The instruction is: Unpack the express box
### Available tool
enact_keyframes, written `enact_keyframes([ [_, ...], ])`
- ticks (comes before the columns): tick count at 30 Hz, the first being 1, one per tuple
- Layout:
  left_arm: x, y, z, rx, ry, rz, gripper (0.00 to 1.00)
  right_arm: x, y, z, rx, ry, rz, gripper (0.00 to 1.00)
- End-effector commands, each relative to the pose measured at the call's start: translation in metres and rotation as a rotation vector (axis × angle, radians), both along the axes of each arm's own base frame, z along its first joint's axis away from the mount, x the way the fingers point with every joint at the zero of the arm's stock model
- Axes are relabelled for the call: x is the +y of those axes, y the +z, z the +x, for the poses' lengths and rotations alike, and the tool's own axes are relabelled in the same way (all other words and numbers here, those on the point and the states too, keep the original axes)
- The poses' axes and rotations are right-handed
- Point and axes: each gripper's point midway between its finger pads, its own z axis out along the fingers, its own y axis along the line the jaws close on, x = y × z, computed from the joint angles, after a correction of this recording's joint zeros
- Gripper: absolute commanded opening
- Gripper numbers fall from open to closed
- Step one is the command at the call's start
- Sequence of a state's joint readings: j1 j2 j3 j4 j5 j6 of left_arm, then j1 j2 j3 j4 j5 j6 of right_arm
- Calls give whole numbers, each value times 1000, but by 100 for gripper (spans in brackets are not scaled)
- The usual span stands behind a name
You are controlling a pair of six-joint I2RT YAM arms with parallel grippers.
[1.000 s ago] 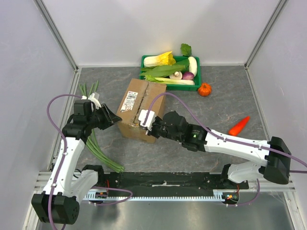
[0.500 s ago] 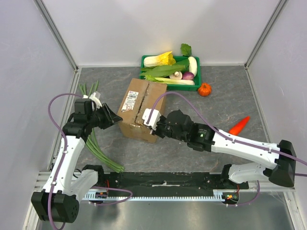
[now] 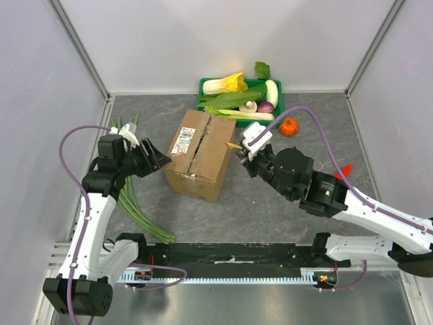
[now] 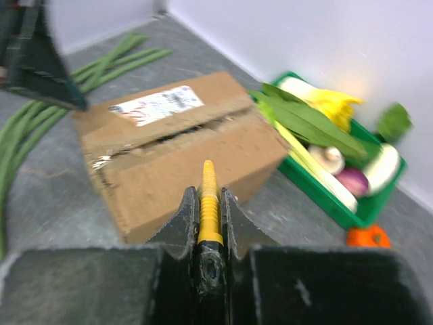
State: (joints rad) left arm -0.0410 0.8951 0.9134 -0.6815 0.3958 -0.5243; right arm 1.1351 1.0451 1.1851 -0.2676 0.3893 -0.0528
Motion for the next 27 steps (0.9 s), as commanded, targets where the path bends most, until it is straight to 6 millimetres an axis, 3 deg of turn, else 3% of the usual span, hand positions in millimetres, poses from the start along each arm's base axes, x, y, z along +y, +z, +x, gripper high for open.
enact_keyframes([
  [1, 6, 25, 7, -106, 1, 45, 65, -45, -3, 31, 20, -343, 34, 0],
  [4, 14, 24, 10, -104, 52, 64, 67, -59, -13, 47, 82, -452, 46, 0],
  [10, 23, 17, 17, -62, 131, 70, 68, -88, -84, 84, 355, -488, 68, 0],
  [18, 19, 21, 25, -67, 116, 55, 69, -103, -117, 107, 531, -409, 260, 0],
  [19, 17, 22, 26, -68, 105, 49, 69, -120, -126, 116, 549, -457, 285, 0],
  [21, 14, 24, 27, -77, 89, 43, 69, -118, -130, 122, 599, -408, 361, 1],
  [22, 11, 24, 28, -85, 67, 36, 70, -133, -138, 129, 617, -444, 389, 1],
  [27, 10, 14, 29, -57, 45, 48, 71, -152, -167, 149, 730, -448, 505, 3],
])
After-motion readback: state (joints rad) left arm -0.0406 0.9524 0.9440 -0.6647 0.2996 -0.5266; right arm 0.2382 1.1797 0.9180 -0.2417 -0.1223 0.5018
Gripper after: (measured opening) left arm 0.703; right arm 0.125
